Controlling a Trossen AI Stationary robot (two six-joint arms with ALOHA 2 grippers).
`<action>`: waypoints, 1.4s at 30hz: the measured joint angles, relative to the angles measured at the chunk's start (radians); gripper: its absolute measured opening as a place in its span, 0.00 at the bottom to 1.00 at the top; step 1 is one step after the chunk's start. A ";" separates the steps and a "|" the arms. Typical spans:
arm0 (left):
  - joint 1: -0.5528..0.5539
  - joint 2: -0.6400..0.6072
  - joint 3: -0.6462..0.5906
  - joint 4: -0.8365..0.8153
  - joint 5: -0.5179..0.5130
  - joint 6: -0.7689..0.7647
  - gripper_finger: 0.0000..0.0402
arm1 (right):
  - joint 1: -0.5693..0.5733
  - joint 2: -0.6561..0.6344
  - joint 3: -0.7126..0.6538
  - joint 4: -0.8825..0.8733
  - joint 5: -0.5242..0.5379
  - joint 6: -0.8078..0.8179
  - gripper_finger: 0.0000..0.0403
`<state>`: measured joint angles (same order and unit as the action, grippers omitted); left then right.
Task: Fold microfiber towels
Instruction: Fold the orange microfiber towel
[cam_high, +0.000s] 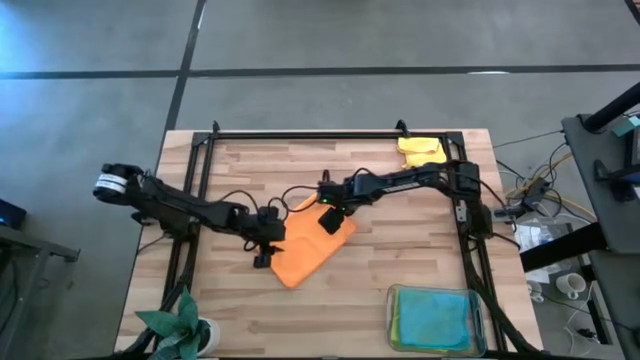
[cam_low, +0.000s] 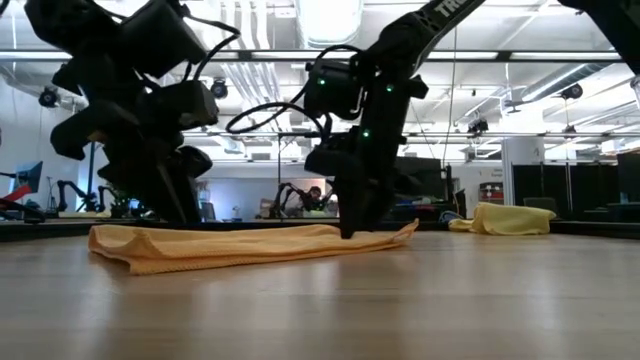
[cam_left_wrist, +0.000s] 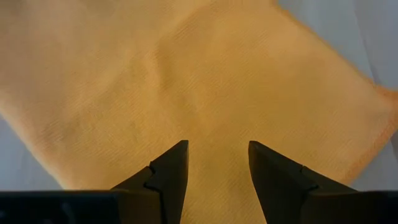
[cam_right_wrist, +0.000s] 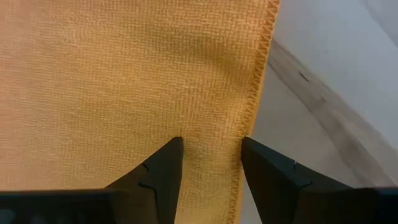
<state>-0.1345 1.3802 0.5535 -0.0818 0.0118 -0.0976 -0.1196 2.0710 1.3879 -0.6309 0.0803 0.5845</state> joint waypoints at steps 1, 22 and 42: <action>-0.003 0.004 0.000 -0.002 0.001 0.000 0.38 | 0.000 0.004 0.005 -0.004 0.001 -0.001 0.39; -0.005 -0.091 0.002 -0.005 0.003 0.030 0.38 | -0.068 -0.123 0.050 -0.317 0.266 -0.256 0.02; -0.003 -0.087 0.003 0.022 -0.010 0.024 0.38 | 0.067 -0.153 0.109 -0.360 0.203 -0.295 0.02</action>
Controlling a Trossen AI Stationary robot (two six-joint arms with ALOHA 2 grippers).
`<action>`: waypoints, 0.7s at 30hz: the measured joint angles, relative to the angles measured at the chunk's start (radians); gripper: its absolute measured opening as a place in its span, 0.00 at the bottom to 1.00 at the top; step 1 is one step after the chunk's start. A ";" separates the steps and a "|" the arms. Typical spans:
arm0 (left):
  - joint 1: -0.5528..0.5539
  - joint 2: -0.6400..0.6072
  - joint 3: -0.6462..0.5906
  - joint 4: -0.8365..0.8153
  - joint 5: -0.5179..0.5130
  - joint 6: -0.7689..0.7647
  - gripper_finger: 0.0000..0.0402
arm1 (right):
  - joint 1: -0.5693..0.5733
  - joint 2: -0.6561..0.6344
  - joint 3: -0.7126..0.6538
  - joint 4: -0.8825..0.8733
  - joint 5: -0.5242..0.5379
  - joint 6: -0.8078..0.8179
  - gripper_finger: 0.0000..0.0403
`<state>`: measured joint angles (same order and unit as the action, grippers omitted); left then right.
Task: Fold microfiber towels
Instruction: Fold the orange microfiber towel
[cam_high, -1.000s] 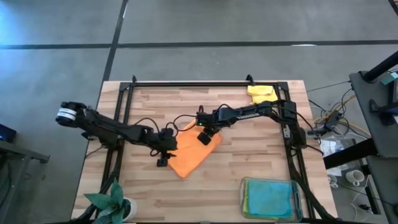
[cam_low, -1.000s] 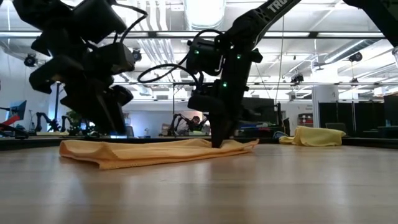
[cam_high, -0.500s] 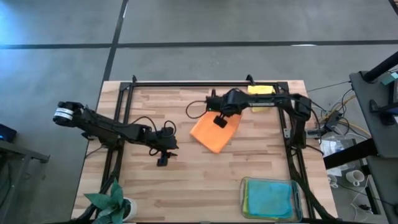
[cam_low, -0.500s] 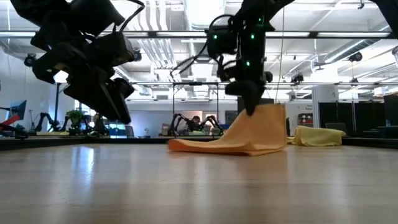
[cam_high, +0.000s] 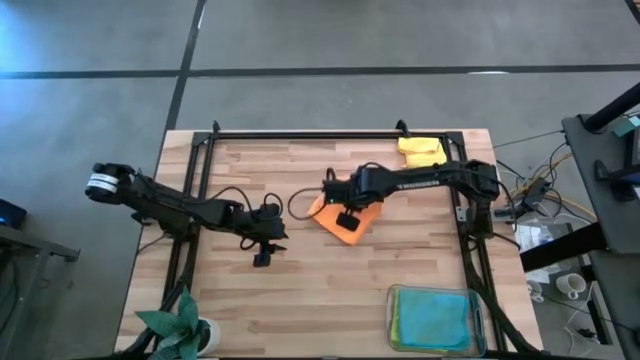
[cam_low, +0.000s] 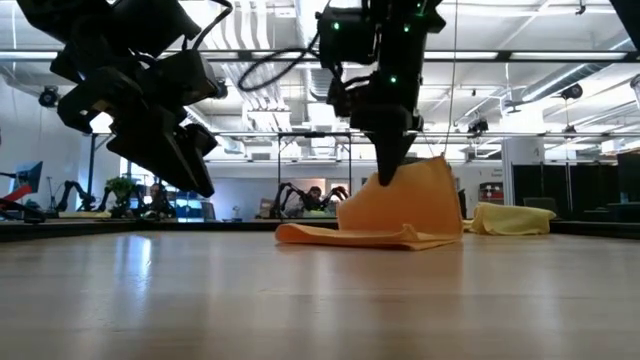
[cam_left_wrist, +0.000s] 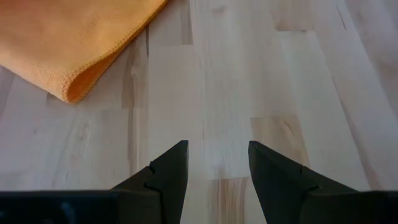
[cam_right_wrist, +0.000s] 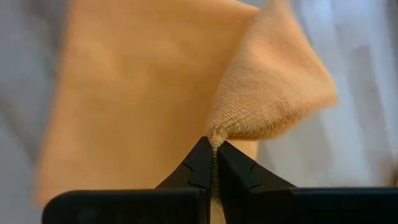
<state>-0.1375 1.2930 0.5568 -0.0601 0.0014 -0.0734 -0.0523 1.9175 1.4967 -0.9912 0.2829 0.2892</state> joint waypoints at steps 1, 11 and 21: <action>0.000 0.000 0.000 0.000 0.000 0.000 0.38 | 0.011 0.000 0.000 0.016 -0.001 0.007 0.02; 0.000 0.000 0.000 0.009 0.000 -0.019 0.38 | 0.035 0.002 0.000 0.118 -0.038 0.067 0.02; 0.000 0.000 0.000 0.010 0.000 -0.024 0.38 | 0.059 0.053 -0.001 0.141 -0.059 0.037 0.02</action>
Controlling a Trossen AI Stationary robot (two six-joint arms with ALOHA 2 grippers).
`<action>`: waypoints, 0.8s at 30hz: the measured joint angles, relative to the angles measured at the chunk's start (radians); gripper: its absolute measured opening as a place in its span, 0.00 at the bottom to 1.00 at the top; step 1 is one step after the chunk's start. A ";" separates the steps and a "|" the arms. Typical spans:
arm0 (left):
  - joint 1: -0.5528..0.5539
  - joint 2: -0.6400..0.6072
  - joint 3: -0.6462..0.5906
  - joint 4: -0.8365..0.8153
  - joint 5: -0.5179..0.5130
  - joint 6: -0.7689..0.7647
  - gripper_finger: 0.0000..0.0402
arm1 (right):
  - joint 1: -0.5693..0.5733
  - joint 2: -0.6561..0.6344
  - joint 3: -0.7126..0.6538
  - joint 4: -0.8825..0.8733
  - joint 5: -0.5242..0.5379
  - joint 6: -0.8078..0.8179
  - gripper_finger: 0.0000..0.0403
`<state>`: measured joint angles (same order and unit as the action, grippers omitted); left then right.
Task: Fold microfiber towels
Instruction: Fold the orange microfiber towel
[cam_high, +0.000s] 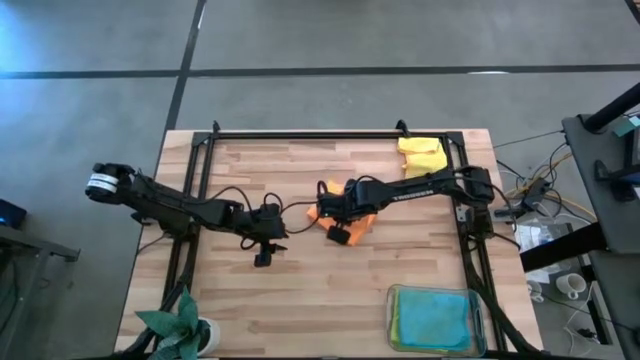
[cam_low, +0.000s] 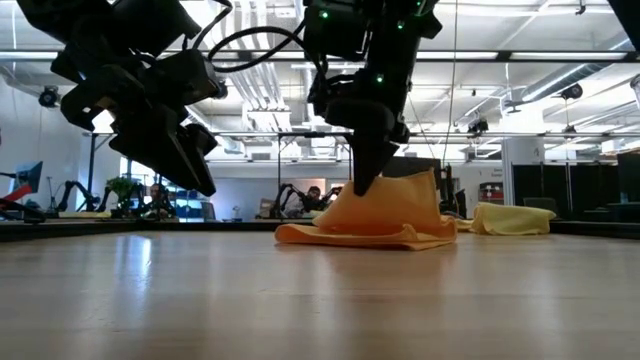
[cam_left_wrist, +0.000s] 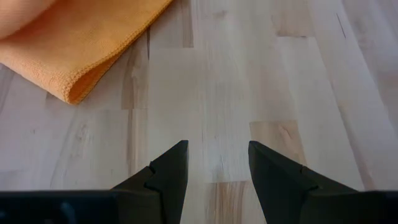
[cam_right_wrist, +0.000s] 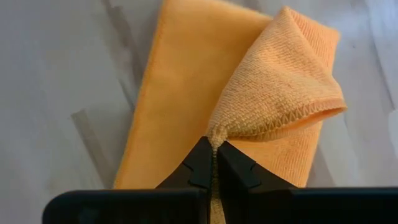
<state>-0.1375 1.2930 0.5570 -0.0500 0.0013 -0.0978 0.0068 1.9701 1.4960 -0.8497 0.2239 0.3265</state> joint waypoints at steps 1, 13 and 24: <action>0.000 0.000 0.000 0.000 0.000 0.000 0.38 | 0.002 0.004 0.000 0.001 -0.001 -0.009 0.02; 0.000 0.000 0.000 -0.002 0.000 0.000 0.38 | 0.015 0.006 -0.006 0.028 -0.025 -0.065 0.08; 0.000 0.000 0.000 -0.002 0.000 0.000 0.38 | 0.025 0.005 0.020 0.089 -0.196 -0.051 0.42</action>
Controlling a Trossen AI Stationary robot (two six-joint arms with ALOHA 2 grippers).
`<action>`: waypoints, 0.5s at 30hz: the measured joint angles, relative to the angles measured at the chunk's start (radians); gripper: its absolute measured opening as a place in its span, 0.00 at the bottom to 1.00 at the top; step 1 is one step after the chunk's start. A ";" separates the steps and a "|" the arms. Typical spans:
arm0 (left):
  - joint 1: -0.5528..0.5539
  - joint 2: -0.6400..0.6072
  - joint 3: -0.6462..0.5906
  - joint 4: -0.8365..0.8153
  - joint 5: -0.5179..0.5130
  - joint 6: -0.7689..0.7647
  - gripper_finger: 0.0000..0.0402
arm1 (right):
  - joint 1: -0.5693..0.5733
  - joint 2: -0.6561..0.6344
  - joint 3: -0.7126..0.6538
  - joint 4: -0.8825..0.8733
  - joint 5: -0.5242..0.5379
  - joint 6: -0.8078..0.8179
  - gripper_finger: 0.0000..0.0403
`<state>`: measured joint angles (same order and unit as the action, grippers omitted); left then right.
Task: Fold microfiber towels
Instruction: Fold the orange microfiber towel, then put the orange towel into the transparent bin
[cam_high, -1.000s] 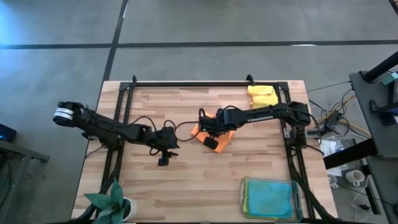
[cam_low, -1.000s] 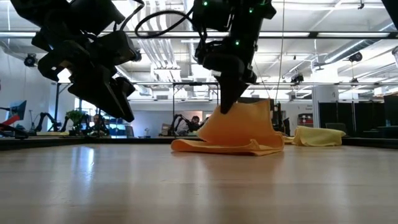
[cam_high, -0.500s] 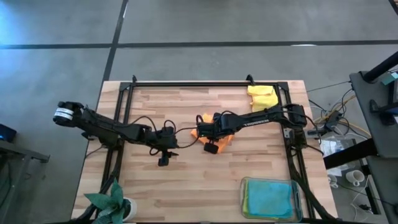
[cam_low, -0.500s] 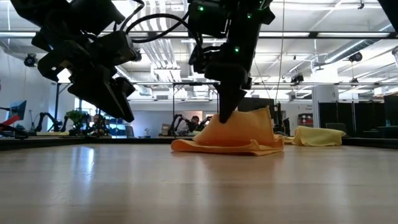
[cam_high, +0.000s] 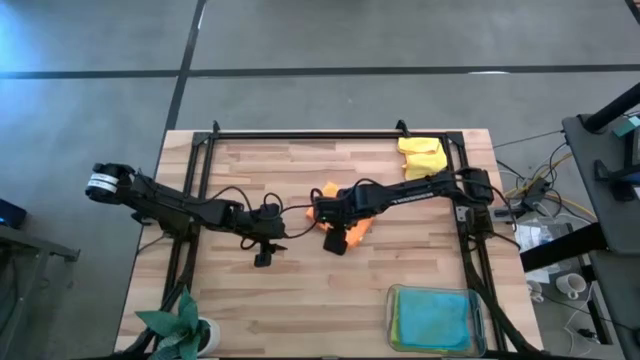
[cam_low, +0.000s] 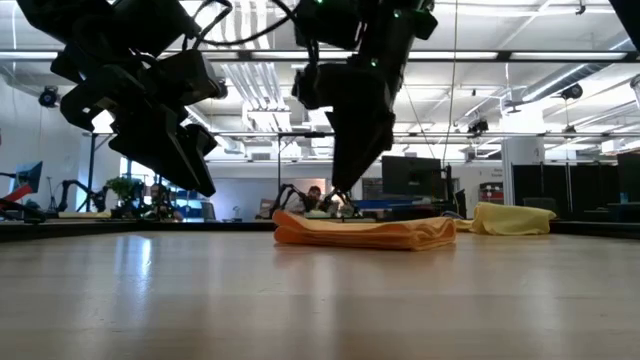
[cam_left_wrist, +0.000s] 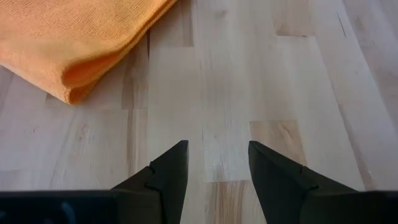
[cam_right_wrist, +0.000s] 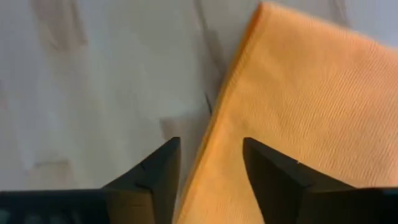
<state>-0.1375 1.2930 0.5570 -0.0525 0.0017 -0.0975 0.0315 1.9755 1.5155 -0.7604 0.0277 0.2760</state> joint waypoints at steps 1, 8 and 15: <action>0.000 0.000 0.000 0.000 0.000 0.000 0.38 | 0.000 -0.002 0.007 0.002 0.009 0.000 0.45; 0.000 0.000 0.000 0.003 0.000 -0.001 0.38 | -0.006 0.000 0.014 -0.008 0.203 0.013 0.50; 0.022 0.095 0.000 0.271 -0.163 -0.009 0.38 | -0.024 0.017 -0.024 -0.063 0.210 0.057 0.48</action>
<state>-0.1160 1.3880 0.5568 0.2184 -0.1617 -0.1063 0.0076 1.9924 1.4911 -0.8236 0.2376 0.3326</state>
